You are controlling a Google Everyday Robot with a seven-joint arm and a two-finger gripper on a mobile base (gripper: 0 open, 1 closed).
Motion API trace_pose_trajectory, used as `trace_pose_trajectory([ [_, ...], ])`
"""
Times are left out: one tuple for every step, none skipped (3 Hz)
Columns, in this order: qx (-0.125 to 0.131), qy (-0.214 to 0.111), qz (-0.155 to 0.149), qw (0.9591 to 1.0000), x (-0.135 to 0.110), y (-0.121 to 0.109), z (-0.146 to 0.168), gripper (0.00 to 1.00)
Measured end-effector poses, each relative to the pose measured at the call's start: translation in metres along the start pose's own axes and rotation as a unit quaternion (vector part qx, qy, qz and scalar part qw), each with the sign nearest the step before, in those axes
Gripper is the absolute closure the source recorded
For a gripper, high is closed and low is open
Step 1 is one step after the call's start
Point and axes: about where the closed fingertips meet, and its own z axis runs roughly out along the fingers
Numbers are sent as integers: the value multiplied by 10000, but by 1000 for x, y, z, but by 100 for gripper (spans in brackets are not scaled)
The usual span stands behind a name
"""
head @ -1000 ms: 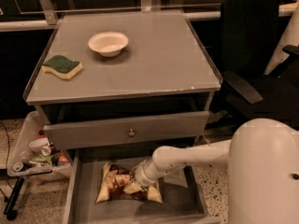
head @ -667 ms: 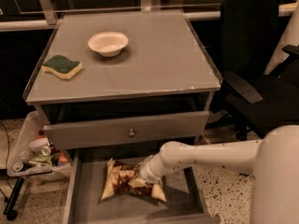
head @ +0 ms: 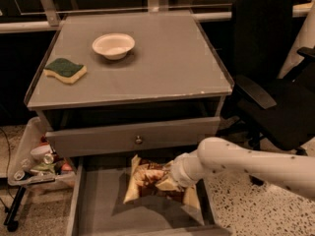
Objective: Pick brown chip bag from middle drawer and place on counter
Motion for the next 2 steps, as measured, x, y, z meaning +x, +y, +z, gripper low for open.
trace_pose_trajectory([
  [233,381,151,9989,9,11,-64,100],
  [290,409,68,9987,2,11,-72,100],
])
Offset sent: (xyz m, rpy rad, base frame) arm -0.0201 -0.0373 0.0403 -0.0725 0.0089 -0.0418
